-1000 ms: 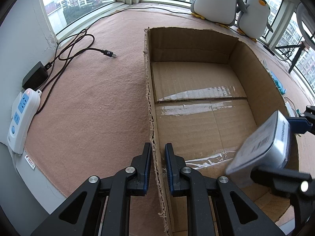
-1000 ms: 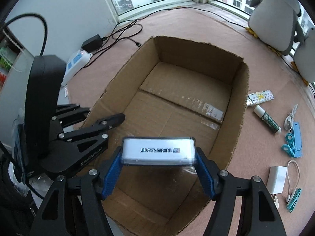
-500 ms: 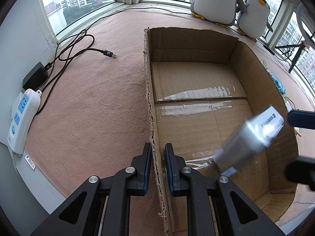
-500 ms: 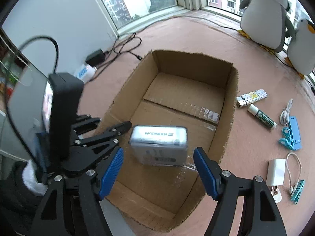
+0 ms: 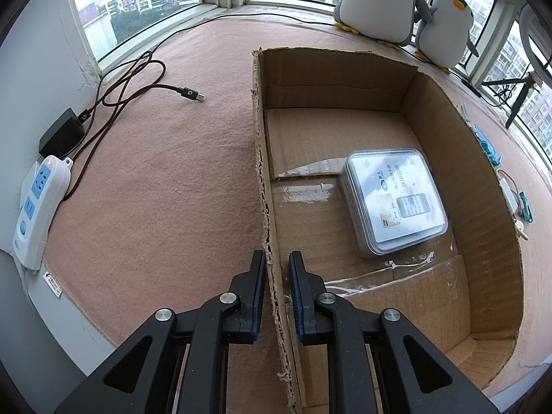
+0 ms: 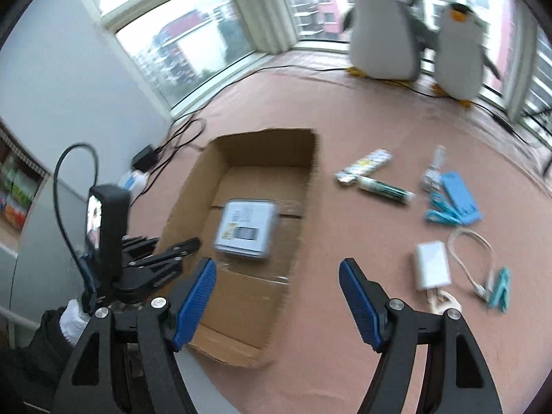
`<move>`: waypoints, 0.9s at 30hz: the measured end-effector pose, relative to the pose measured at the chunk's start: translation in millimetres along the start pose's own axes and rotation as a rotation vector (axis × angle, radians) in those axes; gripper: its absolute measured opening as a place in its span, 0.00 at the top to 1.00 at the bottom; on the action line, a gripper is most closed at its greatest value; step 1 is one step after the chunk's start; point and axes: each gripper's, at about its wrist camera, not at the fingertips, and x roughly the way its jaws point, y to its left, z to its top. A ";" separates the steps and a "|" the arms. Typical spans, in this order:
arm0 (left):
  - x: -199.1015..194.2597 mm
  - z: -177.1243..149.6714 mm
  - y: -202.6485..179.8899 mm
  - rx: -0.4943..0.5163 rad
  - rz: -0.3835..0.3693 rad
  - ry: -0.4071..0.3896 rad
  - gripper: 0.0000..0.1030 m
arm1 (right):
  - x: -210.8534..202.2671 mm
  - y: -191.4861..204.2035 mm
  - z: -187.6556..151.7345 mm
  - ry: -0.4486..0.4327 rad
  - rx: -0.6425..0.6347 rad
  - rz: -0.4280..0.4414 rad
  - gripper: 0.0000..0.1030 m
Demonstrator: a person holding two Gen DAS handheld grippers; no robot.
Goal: Organize rigid objects
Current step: 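Carry the tin box into the cardboard box and open the right gripper, then move the right gripper to the white charger plug and grasp it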
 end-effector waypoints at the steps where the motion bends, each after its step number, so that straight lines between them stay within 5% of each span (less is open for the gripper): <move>1: 0.5 -0.2 -0.2 0.000 0.000 0.000 0.86 | -2.0 -8.4 -3.2 -0.005 0.018 -0.014 0.32; 11: 1.1 -0.6 -1.0 -0.001 -0.001 -0.001 0.86 | -5.3 -82.3 -25.0 0.006 0.150 -0.177 0.32; 27: 1.0 -1.0 -0.7 -0.001 0.000 -0.001 0.86 | 14.9 -129.3 -23.7 0.070 0.211 -0.234 0.33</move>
